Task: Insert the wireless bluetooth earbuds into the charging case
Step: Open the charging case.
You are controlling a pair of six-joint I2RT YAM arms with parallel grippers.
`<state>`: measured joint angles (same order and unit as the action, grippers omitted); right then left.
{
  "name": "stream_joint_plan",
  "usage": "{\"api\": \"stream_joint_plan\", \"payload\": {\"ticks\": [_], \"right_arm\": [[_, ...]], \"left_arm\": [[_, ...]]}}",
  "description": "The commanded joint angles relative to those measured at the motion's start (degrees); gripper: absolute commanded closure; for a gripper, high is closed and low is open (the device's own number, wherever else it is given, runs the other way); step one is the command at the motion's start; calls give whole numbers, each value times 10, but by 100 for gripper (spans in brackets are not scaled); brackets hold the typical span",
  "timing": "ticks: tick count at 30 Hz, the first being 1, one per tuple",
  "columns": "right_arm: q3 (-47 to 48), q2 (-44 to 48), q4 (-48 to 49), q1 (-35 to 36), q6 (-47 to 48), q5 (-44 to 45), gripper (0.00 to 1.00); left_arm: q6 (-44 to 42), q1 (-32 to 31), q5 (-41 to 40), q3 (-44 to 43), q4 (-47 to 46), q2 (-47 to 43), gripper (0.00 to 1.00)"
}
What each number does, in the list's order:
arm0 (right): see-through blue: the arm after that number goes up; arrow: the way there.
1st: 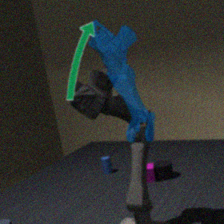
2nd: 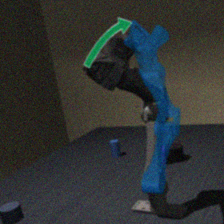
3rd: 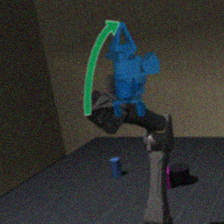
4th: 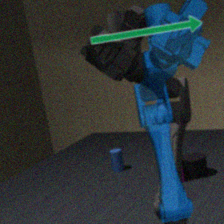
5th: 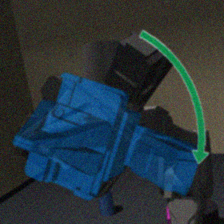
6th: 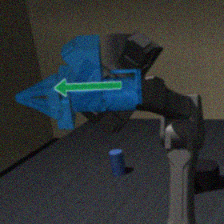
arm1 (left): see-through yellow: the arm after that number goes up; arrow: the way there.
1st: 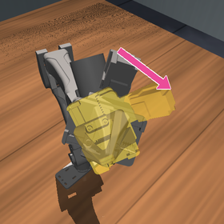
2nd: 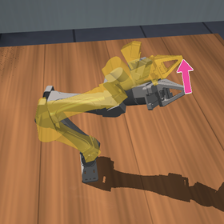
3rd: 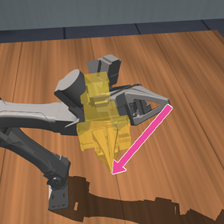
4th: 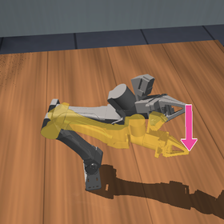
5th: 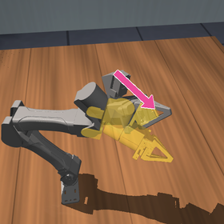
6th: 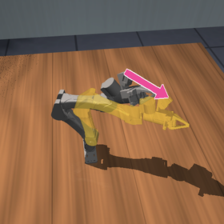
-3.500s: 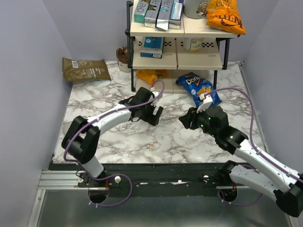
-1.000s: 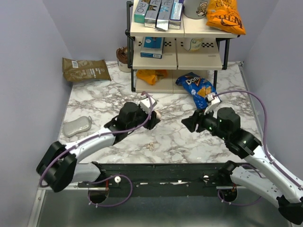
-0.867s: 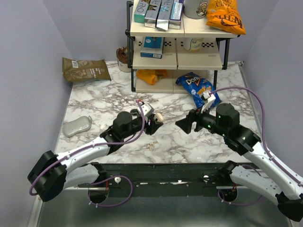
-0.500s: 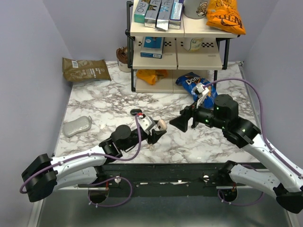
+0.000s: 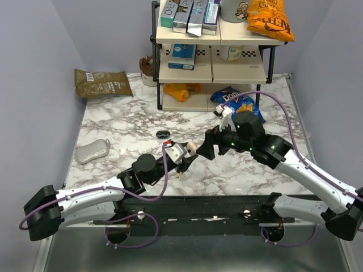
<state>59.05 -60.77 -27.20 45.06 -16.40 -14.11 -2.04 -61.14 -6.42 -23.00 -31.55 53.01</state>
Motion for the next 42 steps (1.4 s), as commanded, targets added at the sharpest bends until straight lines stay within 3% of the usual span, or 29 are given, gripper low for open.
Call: {"api": "stream_joint_plan", "payload": {"ticks": [1, 17, 42], "right_arm": [[26, -15, -15, 5, 3, 21, 13], [63, -76, -13, 28, 1, 7, 15], [46, -50, -11, 28, -9, 109, 16]], "left_arm": [[-23, -13, -25, 2, -2, -20, 100], [-32, -30, -30, 8, 3, -29, 100], [-32, -37, -49, 21, 18, -58, 100]]}}
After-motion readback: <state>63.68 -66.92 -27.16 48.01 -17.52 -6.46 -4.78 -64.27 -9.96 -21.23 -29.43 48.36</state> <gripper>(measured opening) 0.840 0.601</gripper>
